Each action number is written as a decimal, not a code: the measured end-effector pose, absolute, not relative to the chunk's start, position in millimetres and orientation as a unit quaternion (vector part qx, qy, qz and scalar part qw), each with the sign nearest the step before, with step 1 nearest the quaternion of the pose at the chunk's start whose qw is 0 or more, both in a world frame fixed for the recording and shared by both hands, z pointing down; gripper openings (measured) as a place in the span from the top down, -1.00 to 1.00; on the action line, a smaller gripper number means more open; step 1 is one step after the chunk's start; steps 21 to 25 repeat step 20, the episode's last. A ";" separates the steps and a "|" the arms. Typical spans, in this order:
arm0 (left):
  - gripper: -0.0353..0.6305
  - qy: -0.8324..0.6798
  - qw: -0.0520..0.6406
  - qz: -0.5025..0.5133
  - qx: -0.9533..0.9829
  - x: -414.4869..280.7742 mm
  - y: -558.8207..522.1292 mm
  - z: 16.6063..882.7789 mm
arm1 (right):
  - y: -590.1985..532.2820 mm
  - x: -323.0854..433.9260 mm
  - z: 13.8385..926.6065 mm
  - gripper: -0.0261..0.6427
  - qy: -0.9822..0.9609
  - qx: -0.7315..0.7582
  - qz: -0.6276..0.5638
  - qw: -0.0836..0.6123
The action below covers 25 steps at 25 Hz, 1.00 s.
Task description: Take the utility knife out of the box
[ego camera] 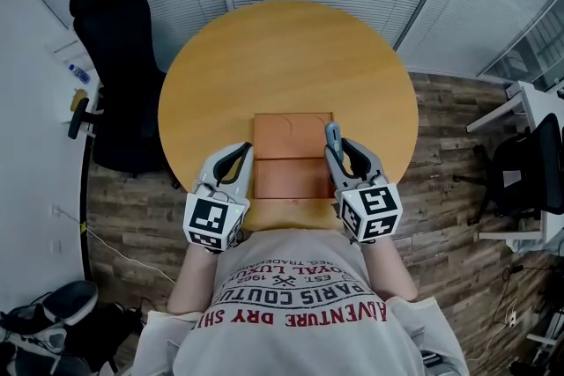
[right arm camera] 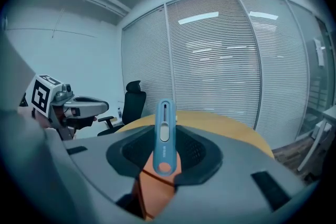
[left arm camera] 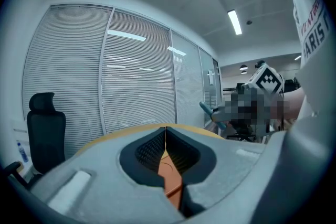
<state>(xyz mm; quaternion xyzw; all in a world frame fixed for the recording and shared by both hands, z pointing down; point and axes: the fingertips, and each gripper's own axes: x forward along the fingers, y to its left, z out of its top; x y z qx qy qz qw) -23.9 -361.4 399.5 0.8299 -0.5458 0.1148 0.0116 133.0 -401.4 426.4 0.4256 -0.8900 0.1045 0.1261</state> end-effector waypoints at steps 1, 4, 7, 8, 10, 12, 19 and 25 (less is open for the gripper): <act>0.86 -0.545 0.011 0.114 0.831 -23.6 -361.6 397.7 | -401.5 131.2 425.8 0.52 -0.891 0.424 0.103 0.125; 0.86 -0.546 0.013 0.111 0.831 -22.0 -362.3 395.3 | -400.6 128.1 425.8 0.52 -0.894 0.418 0.101 0.123; 0.86 -0.550 0.016 0.111 0.827 -21.9 -362.9 394.4 | -399.3 125.9 427.4 0.52 -0.897 0.412 0.097 0.130; 0.86 -0.551 0.016 0.112 0.827 -22.1 -363.3 393.4 | -399.6 125.1 427.9 0.52 -0.897 0.410 0.095 0.134; 0.86 -0.552 0.015 0.111 0.826 -22.3 -364.5 391.6 | -400.7 123.5 429.7 0.52 -0.898 0.406 0.095 0.139; 0.86 -0.553 0.016 0.111 0.826 -22.7 -365.6 391.9 | -402.0 121.9 432.6 0.53 -0.899 0.403 0.097 0.143; 0.86 -0.558 0.027 0.112 0.822 -35.7 -366.6 397.2 | -405.3 111.5 438.4 0.52 -0.900 0.394 0.103 0.154; 0.86 -0.559 0.028 0.112 0.821 -38.3 -366.6 397.3 | -405.5 110.2 438.8 0.52 -0.900 0.394 0.103 0.155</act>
